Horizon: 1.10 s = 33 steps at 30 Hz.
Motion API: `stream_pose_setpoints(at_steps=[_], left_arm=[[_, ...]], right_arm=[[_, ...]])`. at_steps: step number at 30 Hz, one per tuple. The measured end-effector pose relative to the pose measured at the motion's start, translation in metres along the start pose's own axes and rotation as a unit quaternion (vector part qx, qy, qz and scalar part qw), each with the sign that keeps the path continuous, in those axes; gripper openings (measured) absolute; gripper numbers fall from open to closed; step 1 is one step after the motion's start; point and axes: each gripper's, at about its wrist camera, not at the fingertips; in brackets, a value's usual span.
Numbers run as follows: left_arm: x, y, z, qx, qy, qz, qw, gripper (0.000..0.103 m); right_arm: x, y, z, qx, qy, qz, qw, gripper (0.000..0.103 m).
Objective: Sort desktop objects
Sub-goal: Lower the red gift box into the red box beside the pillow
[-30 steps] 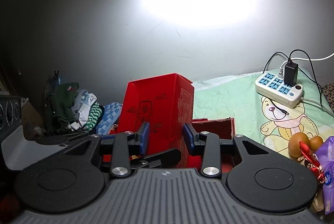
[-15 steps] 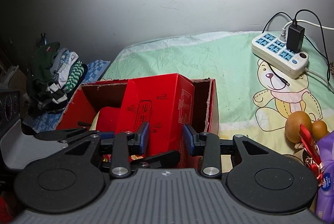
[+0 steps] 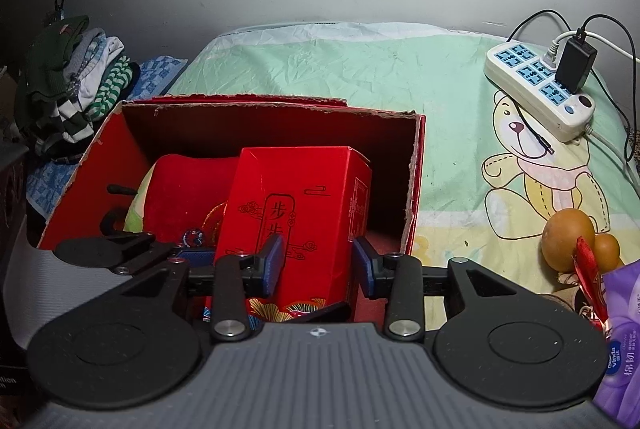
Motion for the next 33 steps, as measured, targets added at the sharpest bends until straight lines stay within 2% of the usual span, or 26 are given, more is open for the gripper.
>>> stream_pose_setpoints(at_steps=[10,15,21,33], left_arm=[[0.002,0.000,0.002,-0.004,0.012,0.002,0.9999,0.086],[0.003,0.001,0.003,-0.009,0.013,0.006,0.9999,0.087],[0.011,0.009,0.007,-0.013,0.020,0.008,0.9997,0.088],[0.023,0.005,0.008,-0.013,0.047,0.047,0.9977,0.088]], right_arm=[[-0.002,-0.003,-0.003,0.004,0.020,-0.015,1.000,0.043],[0.000,-0.008,-0.004,0.004,0.033,-0.009,0.999,0.043],[0.003,-0.020,-0.006,0.022,0.040,-0.006,0.999,0.041],[0.013,-0.028,-0.012,0.043,0.051,0.001,0.998,0.037]])
Point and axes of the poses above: each gripper's, at about its wrist camera, not at the fingertips, and y roughly the way its jaws point, x to its right, z to its top, and after that the axes turned 9 degrees about y, right-handed
